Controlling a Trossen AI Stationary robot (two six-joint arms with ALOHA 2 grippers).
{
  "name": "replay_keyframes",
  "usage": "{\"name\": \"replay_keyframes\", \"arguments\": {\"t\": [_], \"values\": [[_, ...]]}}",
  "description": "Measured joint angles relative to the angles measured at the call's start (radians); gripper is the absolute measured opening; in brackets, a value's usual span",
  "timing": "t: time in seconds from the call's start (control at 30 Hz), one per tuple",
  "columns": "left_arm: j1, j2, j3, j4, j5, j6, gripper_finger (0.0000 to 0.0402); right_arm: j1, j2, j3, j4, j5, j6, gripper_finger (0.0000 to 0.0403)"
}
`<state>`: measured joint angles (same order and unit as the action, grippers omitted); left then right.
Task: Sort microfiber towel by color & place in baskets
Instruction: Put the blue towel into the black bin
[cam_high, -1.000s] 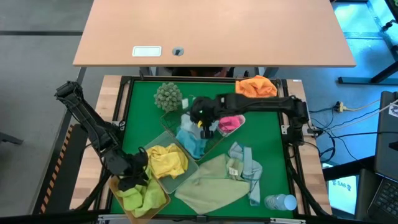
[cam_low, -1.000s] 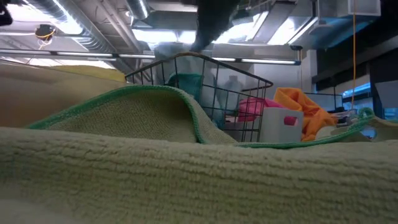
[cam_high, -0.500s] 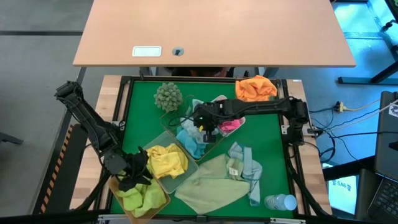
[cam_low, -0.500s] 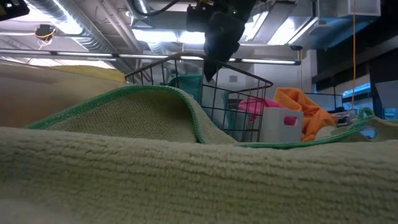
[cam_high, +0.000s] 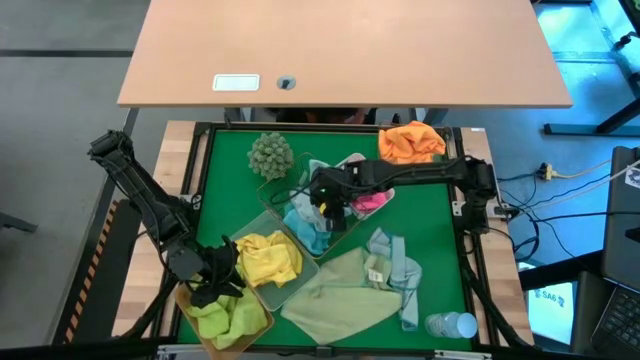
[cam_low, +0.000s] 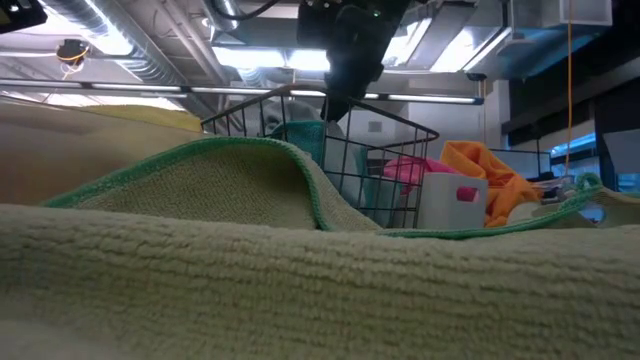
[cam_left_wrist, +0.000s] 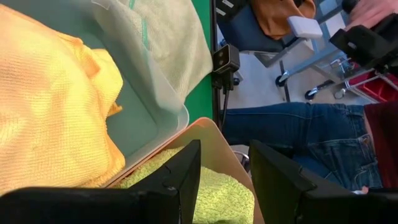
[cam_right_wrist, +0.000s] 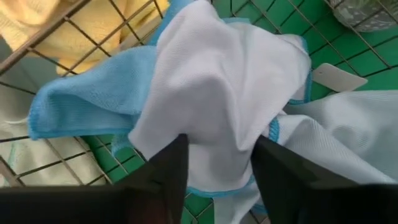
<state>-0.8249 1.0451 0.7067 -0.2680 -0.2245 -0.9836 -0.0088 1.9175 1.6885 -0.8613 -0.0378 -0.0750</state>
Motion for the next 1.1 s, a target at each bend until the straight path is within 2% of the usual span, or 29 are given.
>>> {"name": "replay_keyframes", "arguments": {"t": [0.13, 0.3, 0.53, 0.67, 0.87, 1.1], "values": [[0.0, 0.0, 0.0, 0.0, 0.0, 0.0, 0.013, 0.005, 0.0, 0.062, -0.057, 0.0, 0.0, 0.0191], [0.0, 0.0, 0.0, 0.0, 0.0, 0.001, 0.013, 0.002, 0.0, 0.193, -0.145, 0.008, -0.009, 0.0199], [0.0, 0.0, 0.0, 0.0, -0.002, 0.001, 0.013, -0.011, -0.002, 0.325, -0.209, 0.201, -0.087, 0.02], [0.0, 0.0, 0.0, 0.0, -0.01, 0.001, 0.013, -0.067, -0.002, 0.318, -0.233, 0.203, -0.074, 0.02], [0.0, 0.0, 0.0, 0.0, -0.033, 0.006, 0.013, -0.159, 0.001, 0.24, -0.248, 0.192, 0.021, 0.02], [0.0, 0.0, 0.0, 0.0, -0.034, 0.035, 0.013, -0.21, 0.0, 0.131, -0.175, 0.015, 0.046, 0.02]]}}
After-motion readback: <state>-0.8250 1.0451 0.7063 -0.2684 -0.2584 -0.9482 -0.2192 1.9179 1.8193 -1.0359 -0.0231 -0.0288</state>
